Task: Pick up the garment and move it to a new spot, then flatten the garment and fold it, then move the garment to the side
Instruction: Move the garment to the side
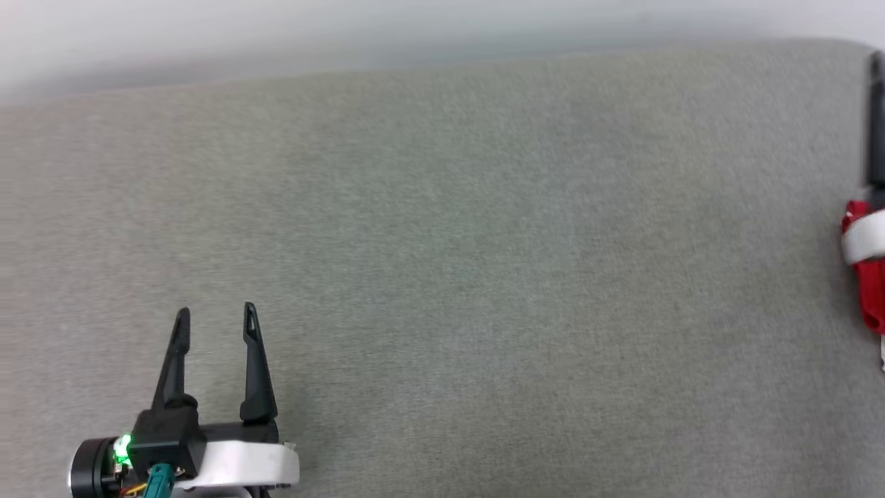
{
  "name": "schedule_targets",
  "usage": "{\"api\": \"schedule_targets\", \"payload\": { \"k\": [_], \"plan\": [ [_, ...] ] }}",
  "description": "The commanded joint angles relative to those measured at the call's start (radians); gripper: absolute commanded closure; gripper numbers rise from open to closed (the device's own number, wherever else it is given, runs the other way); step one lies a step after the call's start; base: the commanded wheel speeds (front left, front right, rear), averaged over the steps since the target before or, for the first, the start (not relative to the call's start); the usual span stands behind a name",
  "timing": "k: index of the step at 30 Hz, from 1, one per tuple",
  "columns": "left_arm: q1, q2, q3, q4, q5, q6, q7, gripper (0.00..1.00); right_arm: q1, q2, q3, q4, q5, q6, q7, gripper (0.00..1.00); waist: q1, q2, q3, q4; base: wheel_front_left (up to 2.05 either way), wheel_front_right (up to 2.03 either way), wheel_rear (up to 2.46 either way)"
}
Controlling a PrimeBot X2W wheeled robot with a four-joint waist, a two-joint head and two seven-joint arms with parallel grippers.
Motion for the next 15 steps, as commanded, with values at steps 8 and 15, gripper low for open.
{"api": "schedule_targets", "payload": {
  "k": [8, 15],
  "plan": [
    [0.038, -0.003, -0.015, 0.042, 0.007, -0.022, -0.002, 0.0, 0.221, 0.188, -0.02, -0.129, 0.037, -0.001, -0.015, 0.0, 0.0001, 0.0, -0.093, 0.072, 0.0, 0.0, 0.0],
    [0.066, -0.004, -0.025, 0.076, 0.013, -0.029, -0.002, 0.0, 0.409, 0.273, -0.033, -0.161, 0.1, -0.001, -0.015, 0.0, 0.0001, 0.0, -0.155, 0.084, 0.0, 0.0, 0.0]
  ]
}}
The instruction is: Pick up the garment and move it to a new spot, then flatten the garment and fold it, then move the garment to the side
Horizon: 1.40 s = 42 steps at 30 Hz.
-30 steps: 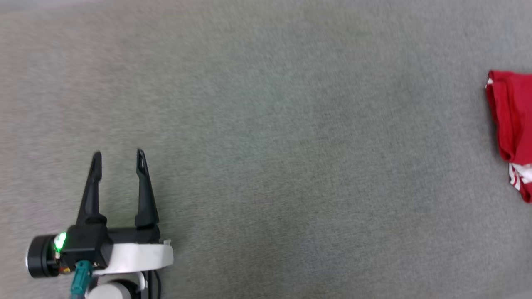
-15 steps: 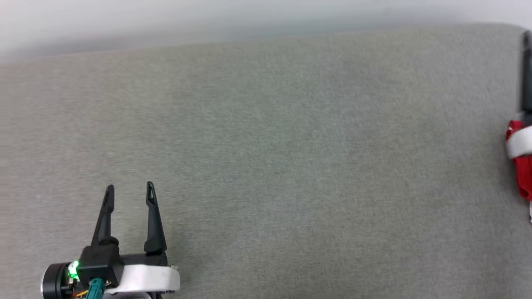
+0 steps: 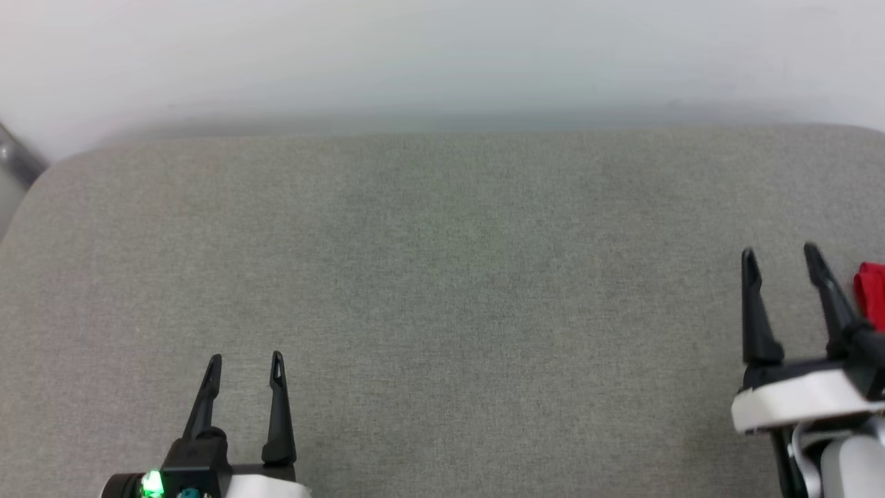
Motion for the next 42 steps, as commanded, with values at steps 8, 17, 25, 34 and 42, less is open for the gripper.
{"api": "schedule_targets", "payload": {
  "k": [8, 17, 25, 34, 42],
  "plan": [
    [0.054, -0.001, -0.011, 0.031, 0.017, -0.014, -0.002, 0.0, 0.179, 0.048, -0.004, -0.06, 0.034, -0.001, -0.003, 0.0, 0.0001, 0.0, -0.074, 0.009, 0.0, 0.0, 0.0],
    [0.082, -0.002, -0.02, 0.042, 0.024, -0.013, -0.002, 0.0, 0.308, 0.057, 0.013, -0.112, 0.084, -0.001, -0.002, 0.0, 0.0001, 0.0, -0.112, 0.009, 0.0, 0.0, 0.0],
    [0.098, -0.002, -0.016, 0.052, 0.002, -0.014, -0.002, 0.0, 0.365, 0.057, 0.03, -0.123, 0.113, -0.001, -0.003, 0.0, 0.0001, 0.0, -0.128, 0.007, 0.0, 0.0, 0.0],
    [0.094, -0.003, -0.01, 0.062, -0.003, -0.013, -0.002, 0.0, 0.357, 0.057, 0.037, -0.121, 0.11, -0.001, -0.003, 0.0, 0.0001, 0.0, -0.124, 0.004, 0.0, 0.0, 0.0],
    [0.093, -0.001, -0.008, 0.105, -0.042, -0.017, 0.012, 1.0, 0.348, 0.051, 0.04, -0.079, 0.149, 0.0, 0.009, 1.0, 0.0001, 0.0, -0.123, 0.004, 0.0, 0.0, 0.0]
  ]
}}
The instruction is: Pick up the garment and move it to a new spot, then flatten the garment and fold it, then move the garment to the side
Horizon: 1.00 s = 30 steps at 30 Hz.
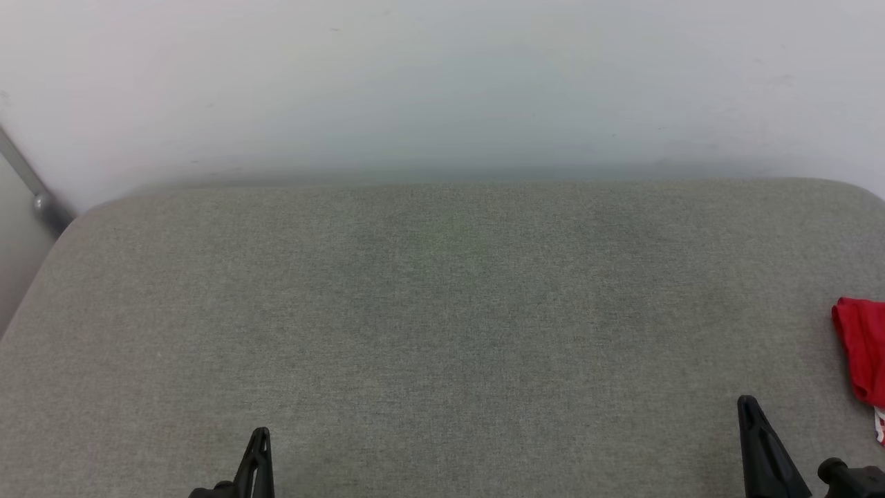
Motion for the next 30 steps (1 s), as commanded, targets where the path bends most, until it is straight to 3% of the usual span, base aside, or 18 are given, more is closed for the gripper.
{"api": "schedule_targets", "payload": {
  "k": [1, 30],
  "plan": [
    [-0.01, 0.001, 0.002, -0.011, -0.051, -0.007, 0.008, 1.0, -0.009, -0.002, 0.002, -0.01, 0.05, 0.0, 0.005, 1.0, 0.0, 0.0, 0.0, 0.0, 0.0, 0.0, 0.0],
    [-0.119, 0.017, 0.034, 0.044, -0.591, -0.068, 0.118, 1.0, -0.115, -0.024, 0.014, 0.057, 0.563, 0.0, 0.108, 1.0, 0.0, 0.0, 0.007, -0.001, 0.0, 0.0, 0.0]
  ]
}}
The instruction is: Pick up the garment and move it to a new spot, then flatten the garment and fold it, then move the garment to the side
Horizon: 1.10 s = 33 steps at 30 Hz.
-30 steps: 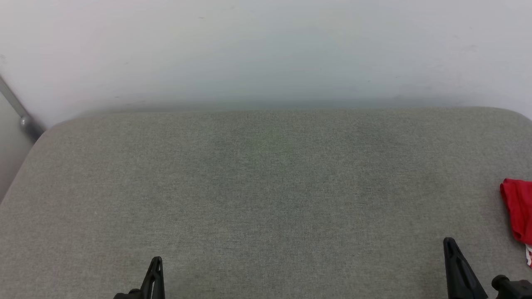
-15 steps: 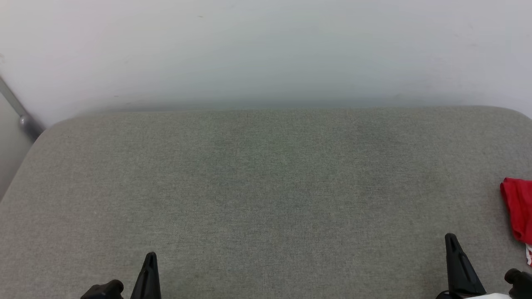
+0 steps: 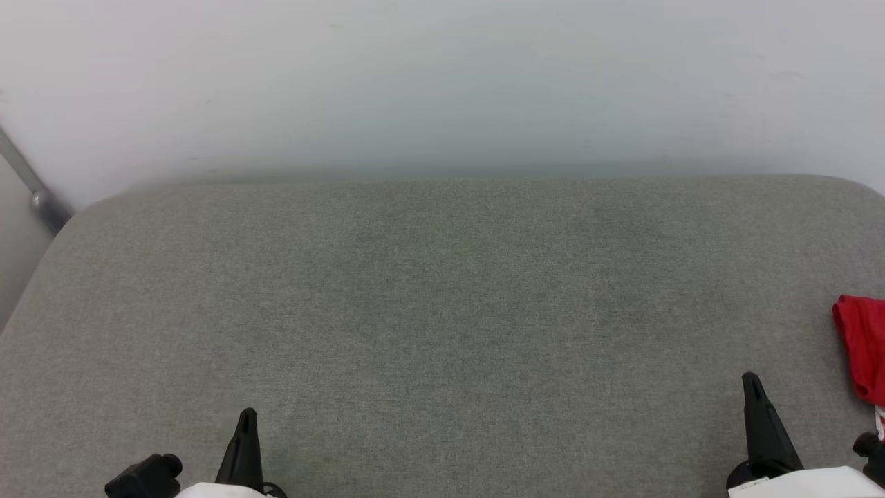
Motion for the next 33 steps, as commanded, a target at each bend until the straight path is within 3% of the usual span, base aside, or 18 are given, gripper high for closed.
{"api": "schedule_targets", "payload": {
  "k": [1, 33],
  "plan": [
    [-0.03, 0.008, 0.004, -0.01, -0.03, -0.007, 0.005, 1.0, -0.027, -0.011, 0.0, -0.009, 0.028, 0.0, 0.005, 1.0, 0.0, -0.0001, 0.0, 0.0, 0.0, 0.0, 0.0],
    [-0.113, 0.011, 0.04, 0.03, -0.462, -0.058, 0.103, 1.0, -0.112, -0.017, -0.006, 0.046, 0.434, 0.0, 0.102, 1.0, 0.0, -0.0001, 0.008, -0.001, 0.0, 0.0, 0.0]
  ]
}}
